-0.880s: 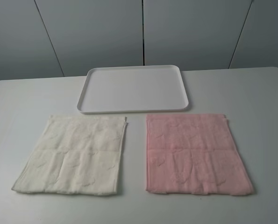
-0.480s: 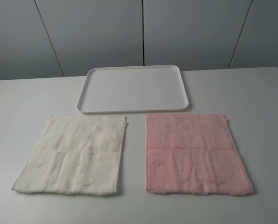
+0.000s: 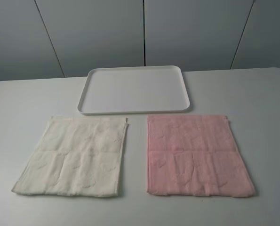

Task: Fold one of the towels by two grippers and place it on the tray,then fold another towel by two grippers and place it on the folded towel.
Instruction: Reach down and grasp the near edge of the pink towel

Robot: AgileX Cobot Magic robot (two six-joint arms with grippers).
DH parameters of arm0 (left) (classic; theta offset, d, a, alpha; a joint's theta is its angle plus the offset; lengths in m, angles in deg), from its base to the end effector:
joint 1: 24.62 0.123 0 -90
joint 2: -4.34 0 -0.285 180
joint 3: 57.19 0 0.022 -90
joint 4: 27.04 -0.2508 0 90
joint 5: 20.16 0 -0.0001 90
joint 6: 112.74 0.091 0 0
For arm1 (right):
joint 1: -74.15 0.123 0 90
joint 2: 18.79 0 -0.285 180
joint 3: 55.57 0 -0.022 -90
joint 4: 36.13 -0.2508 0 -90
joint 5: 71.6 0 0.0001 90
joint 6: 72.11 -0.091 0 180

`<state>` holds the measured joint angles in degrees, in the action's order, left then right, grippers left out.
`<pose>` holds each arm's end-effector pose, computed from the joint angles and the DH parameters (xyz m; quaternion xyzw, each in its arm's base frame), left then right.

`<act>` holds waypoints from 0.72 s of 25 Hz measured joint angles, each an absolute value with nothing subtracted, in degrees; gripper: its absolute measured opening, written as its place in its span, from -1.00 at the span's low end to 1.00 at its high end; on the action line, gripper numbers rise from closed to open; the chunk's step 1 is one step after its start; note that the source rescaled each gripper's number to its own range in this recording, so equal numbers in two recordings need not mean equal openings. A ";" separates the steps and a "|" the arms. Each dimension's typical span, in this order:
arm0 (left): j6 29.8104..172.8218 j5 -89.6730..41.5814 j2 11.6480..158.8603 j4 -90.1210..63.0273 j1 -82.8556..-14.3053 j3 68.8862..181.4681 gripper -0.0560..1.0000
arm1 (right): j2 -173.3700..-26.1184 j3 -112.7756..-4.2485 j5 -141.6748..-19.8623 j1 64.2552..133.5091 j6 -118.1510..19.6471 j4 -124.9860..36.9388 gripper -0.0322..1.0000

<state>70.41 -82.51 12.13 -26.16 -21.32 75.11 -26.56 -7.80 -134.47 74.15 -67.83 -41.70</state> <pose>-0.0077 -0.0017 0.2793 -0.0007 0.8564 0.0214 0.5158 -0.0083 0.0079 0.2785 -0.0351 0.8573 0.0294 0.5128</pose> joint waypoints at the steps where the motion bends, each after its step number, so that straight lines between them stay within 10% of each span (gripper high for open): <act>1: 70.41 -82.51 12.13 -26.16 -21.32 75.11 1.00 | -26.56 -7.80 -134.47 74.15 -67.83 -41.70 1.00; 18: 70.41 -82.51 12.13 -26.16 -22.03 75.11 1.00 | -26.56 -7.80 -134.47 74.15 -68.05 -41.70 1.00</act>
